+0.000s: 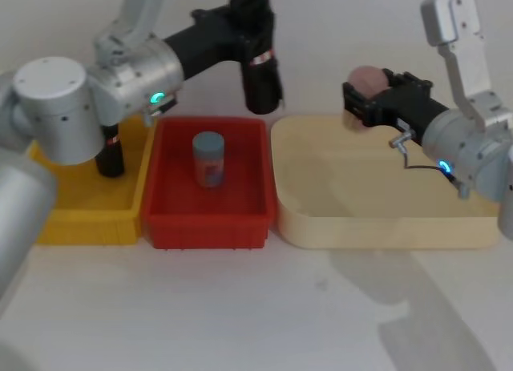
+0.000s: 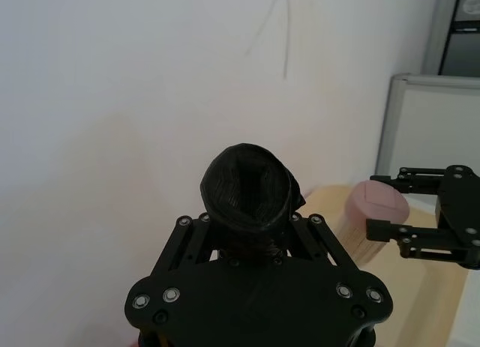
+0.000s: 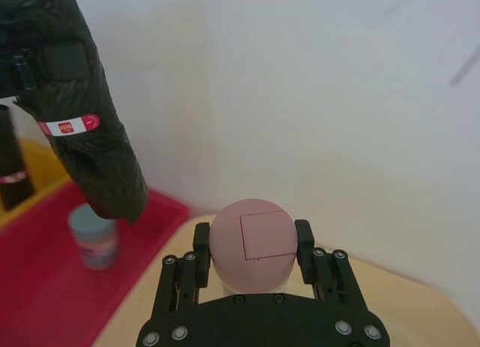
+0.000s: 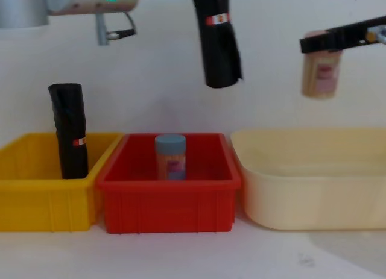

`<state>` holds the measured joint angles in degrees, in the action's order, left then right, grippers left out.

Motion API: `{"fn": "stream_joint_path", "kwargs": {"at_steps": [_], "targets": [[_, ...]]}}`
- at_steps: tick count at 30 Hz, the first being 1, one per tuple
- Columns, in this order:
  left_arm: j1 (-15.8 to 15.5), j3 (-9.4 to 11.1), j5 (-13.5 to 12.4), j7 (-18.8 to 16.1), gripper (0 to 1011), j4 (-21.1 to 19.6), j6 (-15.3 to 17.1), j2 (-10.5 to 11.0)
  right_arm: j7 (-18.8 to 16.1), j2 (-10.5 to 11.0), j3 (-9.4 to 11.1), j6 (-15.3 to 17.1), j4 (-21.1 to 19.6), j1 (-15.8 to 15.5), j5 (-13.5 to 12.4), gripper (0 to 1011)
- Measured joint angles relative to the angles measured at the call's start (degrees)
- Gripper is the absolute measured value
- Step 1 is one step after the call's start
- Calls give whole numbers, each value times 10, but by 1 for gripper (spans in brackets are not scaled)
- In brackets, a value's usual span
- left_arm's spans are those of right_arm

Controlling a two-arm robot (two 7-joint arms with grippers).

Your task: Pick up the garbage bag with the one hand and transfer it to the other hand.

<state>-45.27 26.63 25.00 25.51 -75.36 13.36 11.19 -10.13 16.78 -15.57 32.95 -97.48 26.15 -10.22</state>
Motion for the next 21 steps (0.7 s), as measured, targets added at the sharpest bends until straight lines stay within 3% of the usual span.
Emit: {"fn": "stream_joint_path", "kwargs": {"at_steps": [3, 13, 21], "targets": [[-14, 11, -1, 6, 345, 25, -6, -14, 6, 4, 9, 3, 4, -3, 3, 690], [-44, 34, -3, 17, 345, 76, -17, -44, 17, 12, 25, 8, 12, -8, 8, 973], [-56, 44, -4, 22, 345, 98, -22, -56, 14, 14, 31, 9, 10, -11, 9, 1000]]}}
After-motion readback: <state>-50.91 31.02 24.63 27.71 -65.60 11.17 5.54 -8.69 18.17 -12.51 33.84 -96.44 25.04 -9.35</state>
